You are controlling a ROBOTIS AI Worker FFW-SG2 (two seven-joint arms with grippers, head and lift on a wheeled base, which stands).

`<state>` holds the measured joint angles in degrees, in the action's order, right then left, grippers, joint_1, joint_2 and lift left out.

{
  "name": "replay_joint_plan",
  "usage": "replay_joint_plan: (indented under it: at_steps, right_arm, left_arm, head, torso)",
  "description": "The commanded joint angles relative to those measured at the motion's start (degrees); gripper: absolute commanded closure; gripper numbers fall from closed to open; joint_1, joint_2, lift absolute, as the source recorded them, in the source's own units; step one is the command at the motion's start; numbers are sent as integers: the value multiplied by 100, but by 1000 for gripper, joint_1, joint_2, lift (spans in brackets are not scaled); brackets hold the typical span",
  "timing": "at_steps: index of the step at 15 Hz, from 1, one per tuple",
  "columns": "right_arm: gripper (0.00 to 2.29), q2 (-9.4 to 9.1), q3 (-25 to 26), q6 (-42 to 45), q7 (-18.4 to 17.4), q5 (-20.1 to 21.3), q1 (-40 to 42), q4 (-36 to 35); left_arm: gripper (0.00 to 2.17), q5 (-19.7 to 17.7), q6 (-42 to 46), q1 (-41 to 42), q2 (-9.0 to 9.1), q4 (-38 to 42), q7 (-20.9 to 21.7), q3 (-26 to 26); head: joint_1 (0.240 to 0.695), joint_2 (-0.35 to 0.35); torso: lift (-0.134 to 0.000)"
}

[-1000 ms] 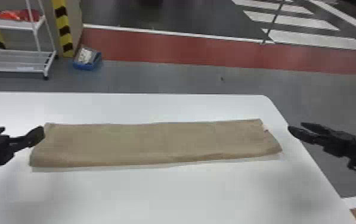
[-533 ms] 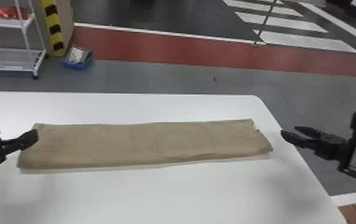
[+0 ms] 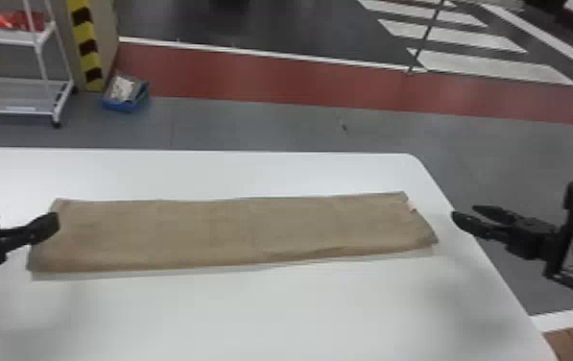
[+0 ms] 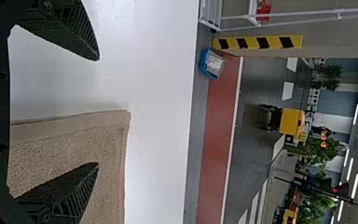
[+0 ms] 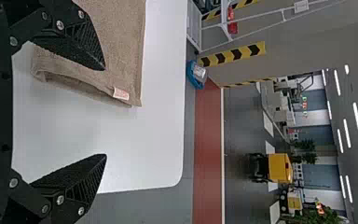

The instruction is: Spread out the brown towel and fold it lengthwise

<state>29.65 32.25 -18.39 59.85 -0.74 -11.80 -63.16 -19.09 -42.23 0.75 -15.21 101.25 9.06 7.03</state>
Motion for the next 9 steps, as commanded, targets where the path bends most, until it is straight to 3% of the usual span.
replay_joint_plan:
  at_steps: [1,9]
  right_arm:
    - [259,15,10,-3,0,-5,38,-3]
    - [259,-3,1,-3,0,-5,134,-91]
  left_arm:
    - [87,2,-45,4,0,0,8,0]
    - [90,55,-309,-14,0,44,43,0]
  head:
    - [695,-252]
    - [695,-256]
  torso:
    - [-124]
    - [-124]
